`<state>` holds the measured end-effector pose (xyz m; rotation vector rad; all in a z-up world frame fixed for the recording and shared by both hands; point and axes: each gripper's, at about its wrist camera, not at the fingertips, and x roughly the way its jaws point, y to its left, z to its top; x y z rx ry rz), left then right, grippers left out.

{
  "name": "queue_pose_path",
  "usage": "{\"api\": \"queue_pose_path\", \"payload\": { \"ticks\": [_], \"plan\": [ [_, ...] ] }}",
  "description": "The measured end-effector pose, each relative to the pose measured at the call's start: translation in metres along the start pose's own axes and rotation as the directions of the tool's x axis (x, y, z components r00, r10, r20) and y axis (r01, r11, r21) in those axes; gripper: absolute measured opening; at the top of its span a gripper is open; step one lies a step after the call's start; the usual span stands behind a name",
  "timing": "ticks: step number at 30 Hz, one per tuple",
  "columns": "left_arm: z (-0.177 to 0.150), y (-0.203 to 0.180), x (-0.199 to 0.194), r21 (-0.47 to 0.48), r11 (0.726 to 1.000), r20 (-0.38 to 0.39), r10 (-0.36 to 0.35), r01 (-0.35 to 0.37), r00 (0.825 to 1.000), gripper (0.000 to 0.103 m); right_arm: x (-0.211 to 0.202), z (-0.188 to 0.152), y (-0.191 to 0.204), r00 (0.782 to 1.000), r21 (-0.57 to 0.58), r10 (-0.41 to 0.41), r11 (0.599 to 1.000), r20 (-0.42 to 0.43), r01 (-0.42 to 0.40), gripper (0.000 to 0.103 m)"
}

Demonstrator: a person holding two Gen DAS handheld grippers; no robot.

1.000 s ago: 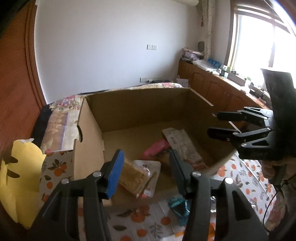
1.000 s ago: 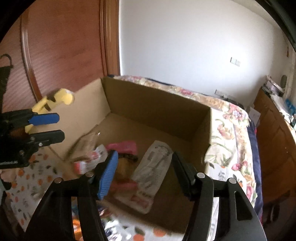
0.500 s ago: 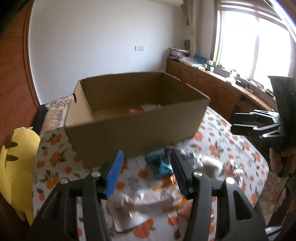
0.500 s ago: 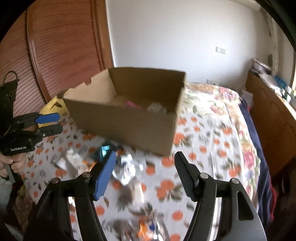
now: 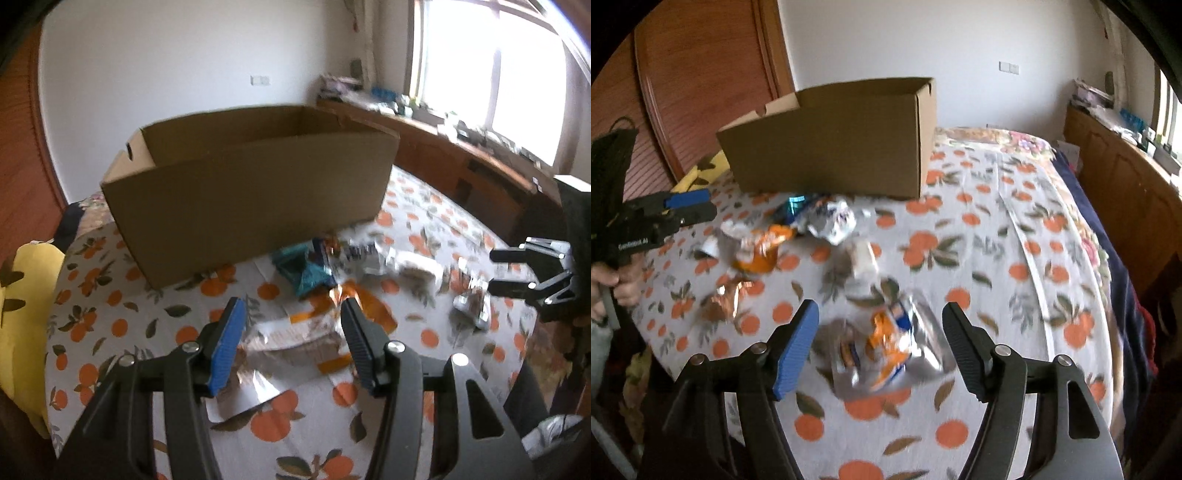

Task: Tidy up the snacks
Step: 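Withdraw both tools from the box back toward the remaining snacks, then grasp the orange-and-white wrapper with the left tool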

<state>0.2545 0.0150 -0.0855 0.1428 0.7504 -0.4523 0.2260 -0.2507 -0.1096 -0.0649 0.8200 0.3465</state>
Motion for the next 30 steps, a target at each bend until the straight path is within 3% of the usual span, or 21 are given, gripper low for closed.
{"api": "queue_pose_path", "payload": {
  "ticks": [11,18,24,30],
  "plan": [
    [-0.016,0.001,0.024,0.114,0.993,-0.139,0.001,0.015,0.99,0.062,-0.005,-0.033,-0.004,0.999,0.012,-0.018,1.0,-0.044,0.019,0.075],
    [-0.008,-0.003,0.035,0.256,0.967,-0.192,0.059,-0.008,0.98,0.063,-0.005,-0.043,-0.003,0.998,0.008,-0.005,1.0,-0.062,0.005,0.075],
    [0.002,-0.012,0.044,0.331,0.943,-0.222,0.045,0.032,0.974,0.063,-0.002,-0.045,-0.008,0.998,0.036,-0.002,0.999,-0.064,0.005,0.076],
    [0.008,-0.02,0.053,0.348,0.934,-0.249,0.005,0.084,0.968,0.064,0.0,-0.043,-0.006,0.998,0.043,0.002,0.999,-0.065,0.001,0.077]
  ]
}}
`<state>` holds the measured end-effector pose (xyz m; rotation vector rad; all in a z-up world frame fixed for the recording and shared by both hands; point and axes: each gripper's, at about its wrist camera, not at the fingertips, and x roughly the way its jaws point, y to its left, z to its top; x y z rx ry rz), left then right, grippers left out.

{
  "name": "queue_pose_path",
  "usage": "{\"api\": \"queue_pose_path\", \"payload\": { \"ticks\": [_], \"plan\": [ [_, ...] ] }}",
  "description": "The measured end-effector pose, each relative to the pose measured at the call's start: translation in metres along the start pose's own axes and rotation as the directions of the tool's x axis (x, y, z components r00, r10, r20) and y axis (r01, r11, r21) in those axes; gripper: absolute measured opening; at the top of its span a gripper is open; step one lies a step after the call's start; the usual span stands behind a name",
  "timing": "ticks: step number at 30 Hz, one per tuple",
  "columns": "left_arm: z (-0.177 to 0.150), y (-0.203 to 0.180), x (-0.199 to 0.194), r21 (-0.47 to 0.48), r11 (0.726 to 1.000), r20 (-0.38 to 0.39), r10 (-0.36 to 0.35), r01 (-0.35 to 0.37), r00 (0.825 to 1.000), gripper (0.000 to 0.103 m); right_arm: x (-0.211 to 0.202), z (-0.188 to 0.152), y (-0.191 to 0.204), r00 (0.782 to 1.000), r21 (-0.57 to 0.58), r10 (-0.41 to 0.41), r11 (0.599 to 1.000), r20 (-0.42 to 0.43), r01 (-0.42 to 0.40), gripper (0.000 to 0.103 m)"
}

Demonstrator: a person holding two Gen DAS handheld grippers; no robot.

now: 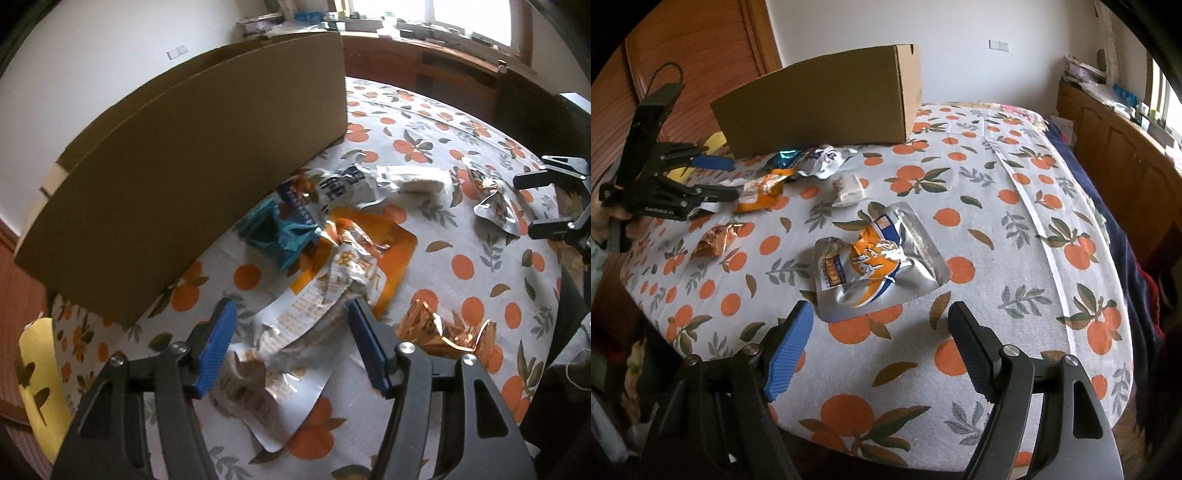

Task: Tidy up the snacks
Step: 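Grasp the orange-and-white wrapper with the left tool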

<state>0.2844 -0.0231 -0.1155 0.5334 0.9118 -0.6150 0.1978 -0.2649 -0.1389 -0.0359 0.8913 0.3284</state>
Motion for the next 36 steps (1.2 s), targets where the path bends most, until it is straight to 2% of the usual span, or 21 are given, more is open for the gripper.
{"api": "queue_pose_path", "payload": {
  "ticks": [4,7,12,13,15,16,19,21,22,23,25,27,30,31,33,36],
  "plan": [
    [0.0,-0.009,0.008,0.028,0.998,-0.03,-0.051,0.052,0.998,0.065,0.003,0.002,0.003,1.0,-0.005,0.008,1.0,0.0,-0.008,0.077],
    [0.0,-0.017,0.009,0.07,0.997,-0.012,-0.033,0.034,0.999,0.068,0.005,0.003,0.005,1.0,-0.018,-0.001,1.0,0.003,0.001,0.078],
    [0.001,-0.012,0.011,0.023,0.999,-0.005,-0.048,0.048,0.999,0.068,0.007,0.005,0.005,1.0,-0.014,0.0,1.0,0.008,0.0,0.078],
    [0.001,-0.012,0.011,0.01,0.999,-0.008,-0.05,0.051,0.999,0.066,0.007,0.006,0.004,1.0,-0.003,0.006,1.0,0.009,-0.006,0.078],
    [0.001,-0.011,0.01,-0.024,0.997,-0.011,-0.072,0.071,0.997,0.054,0.007,0.007,0.003,1.0,0.011,0.016,1.0,0.013,-0.016,0.078],
    [0.002,-0.012,0.01,-0.038,0.997,-0.007,-0.071,0.071,0.997,0.052,0.007,0.007,0.003,1.0,0.014,0.017,1.0,0.015,-0.017,0.078],
    [0.001,-0.021,0.007,-0.027,0.999,-0.002,-0.03,0.03,1.0,0.045,0.009,0.008,0.006,1.0,0.007,0.012,1.0,0.017,-0.012,0.078],
    [0.0,-0.023,0.002,-0.045,0.999,0.005,-0.003,0.003,1.0,0.029,0.01,0.009,0.009,1.0,-0.001,0.007,1.0,0.016,-0.007,0.079],
    [0.0,-0.02,-0.002,-0.071,0.997,0.012,-0.013,0.013,1.0,0.019,0.01,0.009,0.01,1.0,-0.008,0.003,1.0,0.016,-0.002,0.079],
    [0.0,-0.017,-0.005,-0.094,0.995,0.012,-0.023,0.024,1.0,0.016,0.01,0.008,0.011,1.0,-0.012,0.001,1.0,0.016,-0.001,0.079],
    [0.0,-0.015,-0.005,-0.107,0.993,0.005,-0.041,0.041,0.999,0.016,0.011,0.008,0.011,1.0,-0.015,0.002,1.0,0.016,-0.002,0.079],
    [0.001,-0.016,-0.003,-0.081,0.996,0.004,-0.033,0.033,0.999,0.024,0.011,0.009,0.011,1.0,-0.011,0.005,1.0,0.014,-0.005,0.079],
    [0.006,-0.011,0.001,-0.114,0.991,0.003,-0.068,0.068,0.998,0.034,0.012,0.01,0.011,1.0,-0.008,0.009,1.0,0.013,-0.009,0.079],
    [0.008,-0.012,0.003,-0.116,0.99,0.004,-0.084,0.084,0.996,0.041,0.012,0.009,0.011,1.0,-0.009,0.008,1.0,0.012,-0.008,0.079],
    [0.014,-0.014,0.008,-0.109,0.988,0.0,-0.11,0.109,0.994,0.046,0.013,0.01,0.012,1.0,-0.016,0.005,1.0,0.011,-0.005,0.079],
    [0.021,-0.02,0.018,-0.079,0.993,-0.019,-0.089,0.087,0.996,0.051,0.013,0.01,0.013,1.0,-0.026,0.002,1.0,0.01,-0.002,0.079]
  ]
}}
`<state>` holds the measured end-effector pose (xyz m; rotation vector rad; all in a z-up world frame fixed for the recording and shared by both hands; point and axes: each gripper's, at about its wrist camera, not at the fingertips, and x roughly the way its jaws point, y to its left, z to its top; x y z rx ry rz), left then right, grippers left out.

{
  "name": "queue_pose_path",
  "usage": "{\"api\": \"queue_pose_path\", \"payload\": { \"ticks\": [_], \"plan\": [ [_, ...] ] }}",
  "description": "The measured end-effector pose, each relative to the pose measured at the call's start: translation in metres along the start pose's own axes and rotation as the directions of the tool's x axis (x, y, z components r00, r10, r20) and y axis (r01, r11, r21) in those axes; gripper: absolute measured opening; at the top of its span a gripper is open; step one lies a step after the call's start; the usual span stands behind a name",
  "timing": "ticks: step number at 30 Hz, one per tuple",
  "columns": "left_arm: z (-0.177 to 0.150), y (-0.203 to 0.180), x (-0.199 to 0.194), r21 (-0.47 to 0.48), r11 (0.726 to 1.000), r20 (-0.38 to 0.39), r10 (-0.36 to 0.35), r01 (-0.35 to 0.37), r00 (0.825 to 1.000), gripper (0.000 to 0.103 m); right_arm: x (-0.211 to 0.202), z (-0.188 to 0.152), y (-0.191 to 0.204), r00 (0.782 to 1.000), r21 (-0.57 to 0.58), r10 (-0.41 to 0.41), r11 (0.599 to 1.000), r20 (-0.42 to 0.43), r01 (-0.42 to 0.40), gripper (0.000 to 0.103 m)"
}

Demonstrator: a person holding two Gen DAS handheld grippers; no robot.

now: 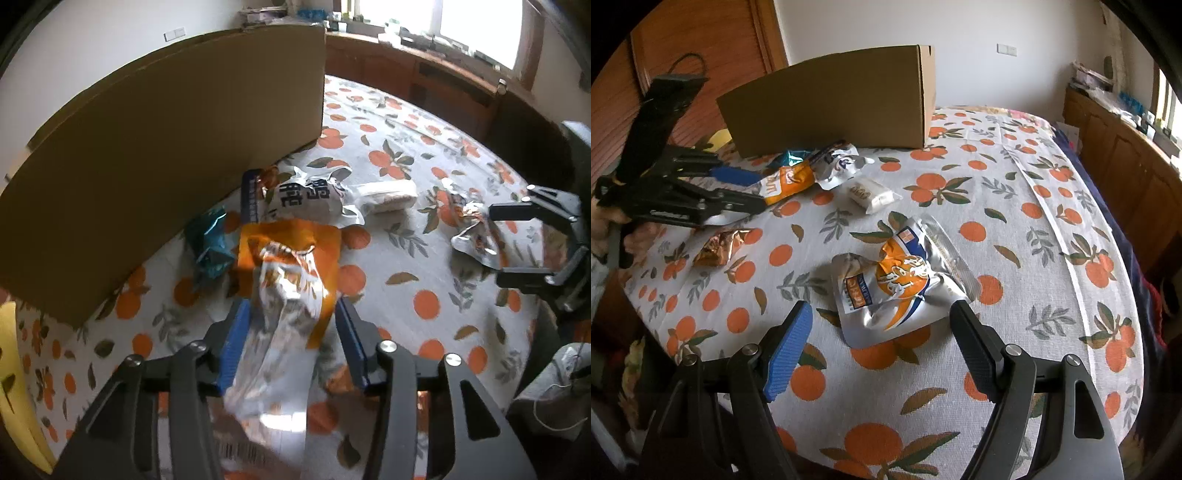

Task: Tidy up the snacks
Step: 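Grasp the orange-and-white wrapper with the left tool, then lift the orange wrapper with left tool while right tool grasps the silver orange-print pouch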

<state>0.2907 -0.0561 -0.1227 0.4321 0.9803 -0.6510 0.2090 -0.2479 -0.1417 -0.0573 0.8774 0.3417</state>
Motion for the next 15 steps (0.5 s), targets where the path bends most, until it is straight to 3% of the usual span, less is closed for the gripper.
{"api": "queue_pose_path", "payload": {
  "ticks": [10,15],
  "plan": [
    [0.01,0.005,0.01,-0.014,1.0,-0.046,-0.019,0.019,0.999,0.056,-0.001,-0.001,0.0,1.0,-0.003,0.012,1.0,0.007,-0.012,0.08],
    [0.01,-0.006,0.007,0.01,1.0,-0.052,0.017,-0.017,0.999,0.042,0.0,0.001,-0.002,0.999,0.011,0.033,0.999,0.009,-0.034,0.079]
  ]
}}
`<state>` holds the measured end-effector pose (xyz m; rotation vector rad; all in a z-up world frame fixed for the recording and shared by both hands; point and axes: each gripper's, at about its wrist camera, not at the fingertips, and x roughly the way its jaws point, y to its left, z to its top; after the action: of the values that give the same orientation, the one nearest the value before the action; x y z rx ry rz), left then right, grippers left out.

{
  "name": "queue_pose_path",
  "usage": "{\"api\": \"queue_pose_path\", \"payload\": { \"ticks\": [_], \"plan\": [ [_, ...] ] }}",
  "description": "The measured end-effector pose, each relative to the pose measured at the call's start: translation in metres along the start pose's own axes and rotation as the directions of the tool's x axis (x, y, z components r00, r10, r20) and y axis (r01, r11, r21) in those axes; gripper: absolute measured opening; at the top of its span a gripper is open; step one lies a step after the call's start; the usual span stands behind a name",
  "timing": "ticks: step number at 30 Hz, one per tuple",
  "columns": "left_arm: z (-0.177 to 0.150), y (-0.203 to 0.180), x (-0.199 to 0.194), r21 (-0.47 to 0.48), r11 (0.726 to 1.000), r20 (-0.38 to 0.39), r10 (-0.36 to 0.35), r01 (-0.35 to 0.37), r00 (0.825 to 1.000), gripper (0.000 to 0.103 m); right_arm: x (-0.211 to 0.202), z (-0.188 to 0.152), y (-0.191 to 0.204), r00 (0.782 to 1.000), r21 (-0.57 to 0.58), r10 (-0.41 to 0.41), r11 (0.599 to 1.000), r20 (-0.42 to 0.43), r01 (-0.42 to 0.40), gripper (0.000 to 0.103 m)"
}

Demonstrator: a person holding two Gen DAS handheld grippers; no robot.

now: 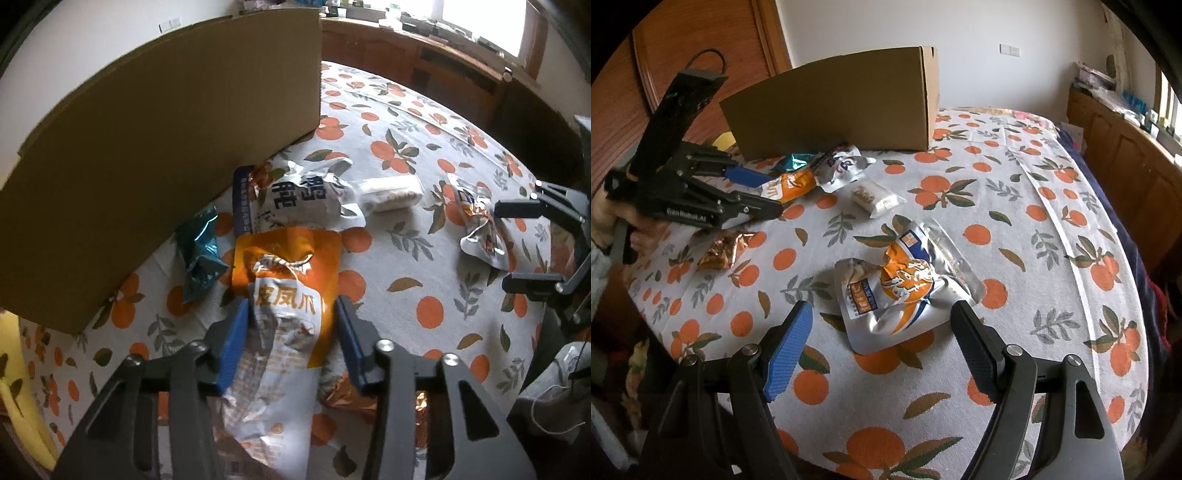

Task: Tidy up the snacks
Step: 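Lift the orange wrapper with left tool while right tool grasps the silver orange-print pouch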

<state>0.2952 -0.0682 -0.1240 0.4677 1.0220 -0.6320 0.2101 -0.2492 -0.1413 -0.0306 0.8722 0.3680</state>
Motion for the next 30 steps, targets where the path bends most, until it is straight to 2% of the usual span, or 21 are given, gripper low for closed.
{"api": "queue_pose_path", "payload": {
  "ticks": [2,4,7,17,21,30],
  "plan": [
    [-0.002,0.0,-0.002,-0.004,1.0,0.005,0.008,-0.008,1.0,0.04,0.001,0.002,-0.001,1.0,0.007,0.016,1.0,-0.003,-0.016,0.077],
    [-0.004,0.001,-0.004,-0.013,1.0,0.014,0.011,-0.011,1.0,0.039,0.002,0.005,-0.001,1.0,0.007,0.023,1.0,-0.005,-0.023,0.065],
    [-0.009,0.005,-0.008,-0.042,0.999,0.028,0.001,0.0,1.0,0.039,0.006,0.01,-0.003,1.0,0.003,0.019,1.0,-0.014,-0.019,0.058],
    [-0.019,0.017,-0.028,-0.134,0.99,0.124,-0.025,0.042,0.992,0.039,0.02,0.03,-0.007,0.999,0.027,0.017,1.0,-0.041,-0.016,0.063],
    [-0.019,0.022,-0.033,-0.168,0.984,0.16,-0.038,0.065,0.986,0.039,0.028,0.039,-0.001,0.998,0.021,0.026,0.999,-0.055,-0.025,0.073],
    [-0.019,0.015,-0.039,-0.162,0.984,0.199,-0.038,0.072,0.979,0.039,0.02,0.044,-0.014,1.0,0.135,-0.002,0.991,-0.03,0.006,0.075]
  ]
}}
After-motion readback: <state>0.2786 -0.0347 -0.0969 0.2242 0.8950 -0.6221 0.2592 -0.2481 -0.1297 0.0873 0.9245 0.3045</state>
